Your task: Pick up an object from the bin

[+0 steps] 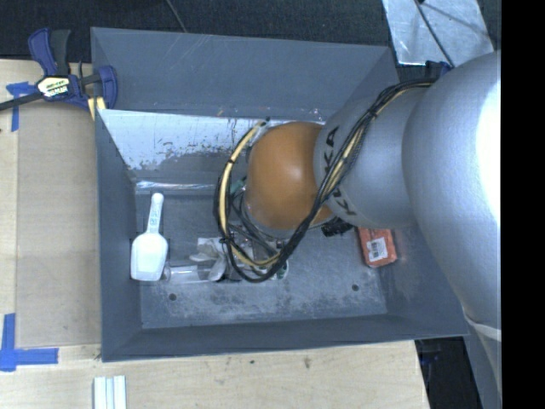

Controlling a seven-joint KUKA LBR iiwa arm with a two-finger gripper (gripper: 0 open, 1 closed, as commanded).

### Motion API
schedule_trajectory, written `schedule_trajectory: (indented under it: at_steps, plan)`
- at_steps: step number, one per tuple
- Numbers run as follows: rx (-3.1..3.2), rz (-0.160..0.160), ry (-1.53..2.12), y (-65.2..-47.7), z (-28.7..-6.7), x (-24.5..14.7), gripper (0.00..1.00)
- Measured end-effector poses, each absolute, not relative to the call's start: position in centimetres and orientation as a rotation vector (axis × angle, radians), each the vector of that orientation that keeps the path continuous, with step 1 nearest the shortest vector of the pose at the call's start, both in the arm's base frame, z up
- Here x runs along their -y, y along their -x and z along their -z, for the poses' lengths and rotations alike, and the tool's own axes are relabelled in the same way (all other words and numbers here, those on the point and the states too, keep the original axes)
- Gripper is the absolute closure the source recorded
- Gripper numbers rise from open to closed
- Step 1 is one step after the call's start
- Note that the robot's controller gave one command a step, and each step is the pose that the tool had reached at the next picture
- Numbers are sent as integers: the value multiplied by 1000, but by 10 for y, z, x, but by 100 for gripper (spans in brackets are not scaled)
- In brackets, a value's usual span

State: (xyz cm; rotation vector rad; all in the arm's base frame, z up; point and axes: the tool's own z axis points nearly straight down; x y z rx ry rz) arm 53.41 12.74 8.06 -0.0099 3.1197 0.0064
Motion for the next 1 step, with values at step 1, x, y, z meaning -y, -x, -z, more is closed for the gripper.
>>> schedule_trajectory:
  at_steps: [1]
  plan:
    - [-3133,-2,54,-549,-245,-124,100]
